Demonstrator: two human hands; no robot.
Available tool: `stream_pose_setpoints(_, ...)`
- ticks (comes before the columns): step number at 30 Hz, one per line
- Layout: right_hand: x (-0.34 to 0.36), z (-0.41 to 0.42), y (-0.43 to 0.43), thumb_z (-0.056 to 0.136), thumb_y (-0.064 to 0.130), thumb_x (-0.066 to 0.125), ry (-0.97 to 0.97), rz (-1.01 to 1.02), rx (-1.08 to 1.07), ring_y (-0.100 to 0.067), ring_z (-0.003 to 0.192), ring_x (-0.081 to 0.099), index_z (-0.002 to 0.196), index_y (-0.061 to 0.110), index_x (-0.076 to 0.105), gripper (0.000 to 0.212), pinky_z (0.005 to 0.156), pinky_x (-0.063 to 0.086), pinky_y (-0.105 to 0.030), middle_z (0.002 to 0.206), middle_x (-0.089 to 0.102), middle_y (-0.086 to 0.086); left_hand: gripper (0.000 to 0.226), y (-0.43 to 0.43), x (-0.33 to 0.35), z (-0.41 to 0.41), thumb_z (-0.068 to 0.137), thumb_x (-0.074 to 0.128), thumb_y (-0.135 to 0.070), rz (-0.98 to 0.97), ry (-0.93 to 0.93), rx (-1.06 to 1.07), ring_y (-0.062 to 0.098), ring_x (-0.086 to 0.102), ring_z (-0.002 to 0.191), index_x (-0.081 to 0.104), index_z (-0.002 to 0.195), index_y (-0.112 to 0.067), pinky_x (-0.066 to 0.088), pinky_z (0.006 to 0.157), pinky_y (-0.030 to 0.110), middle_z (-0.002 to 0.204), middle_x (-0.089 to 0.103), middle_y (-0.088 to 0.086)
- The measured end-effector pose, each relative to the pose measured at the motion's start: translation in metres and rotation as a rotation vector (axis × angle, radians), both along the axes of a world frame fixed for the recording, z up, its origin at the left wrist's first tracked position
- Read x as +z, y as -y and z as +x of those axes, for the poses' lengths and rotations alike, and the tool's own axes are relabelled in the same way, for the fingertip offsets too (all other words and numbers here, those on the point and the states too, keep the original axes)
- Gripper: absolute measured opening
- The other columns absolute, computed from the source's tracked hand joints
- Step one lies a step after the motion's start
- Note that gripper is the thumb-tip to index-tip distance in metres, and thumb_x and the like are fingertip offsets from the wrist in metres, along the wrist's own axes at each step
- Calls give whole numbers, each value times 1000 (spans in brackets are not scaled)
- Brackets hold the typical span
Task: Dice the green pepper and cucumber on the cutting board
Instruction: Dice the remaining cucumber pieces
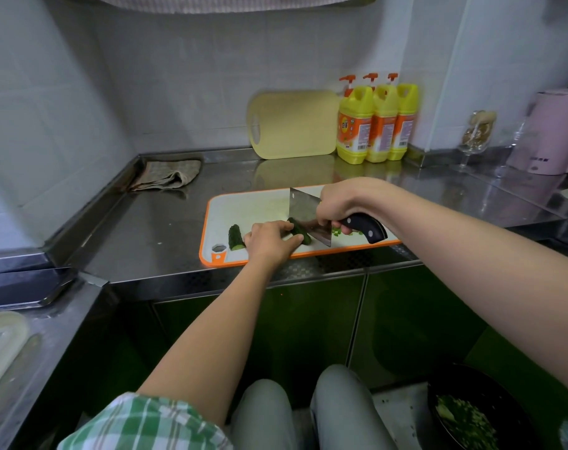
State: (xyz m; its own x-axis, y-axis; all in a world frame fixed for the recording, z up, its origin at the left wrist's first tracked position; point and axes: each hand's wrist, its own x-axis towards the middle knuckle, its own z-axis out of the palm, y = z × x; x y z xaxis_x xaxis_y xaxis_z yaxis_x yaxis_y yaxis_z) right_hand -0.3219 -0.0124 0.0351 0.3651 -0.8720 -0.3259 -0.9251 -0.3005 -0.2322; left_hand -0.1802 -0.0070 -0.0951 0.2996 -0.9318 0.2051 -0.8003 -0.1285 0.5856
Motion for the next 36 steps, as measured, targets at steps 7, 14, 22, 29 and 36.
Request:
stream_pose_setpoints(7,-3,6,-3,92,4,47,-18,24,21,-15,43,43,65,7,48,27,48,38,-24,49,47,-4,45,0,2,-1,88,63,-50,8,16,4,22,49,123,61,128,-30,35,96,37,124,65,-5)
stream_pose_setpoints(14,-21,10,-10,88,0,47,3,-81,12,-17,42,52,75,1,59,18,39,40,-18,50,57,-9,44,1,0,-1,87,64,-50,10,18,6,22,49,123,62,127,-31,35,94,37,125,65,-6)
stream_pose_setpoints(22,-44,15,-2,89,1,46,147,-121,-54,-21,44,52,88,-4,58,13,41,39,-23,56,55,-13,44,1,0,-2,86,64,-50,4,17,5,21,50,123,63,126,-32,36,96,38,124,66,-7)
stream_pose_setpoints(29,-51,19,14,91,0,42,263,-120,-119,-24,48,51,71,-1,48,21,49,43,-30,59,52,-15,44,0,1,-1,85,64,-52,-8,14,10,21,52,120,63,125,-32,37,95,38,121,67,-6)
stream_pose_setpoints(36,-55,14,23,90,-2,44,288,-127,-171,-23,48,54,71,1,48,20,49,45,-29,56,53,-14,45,-5,6,-4,88,62,-51,7,27,-1,23,46,123,60,128,-31,32,95,37,123,65,-3)
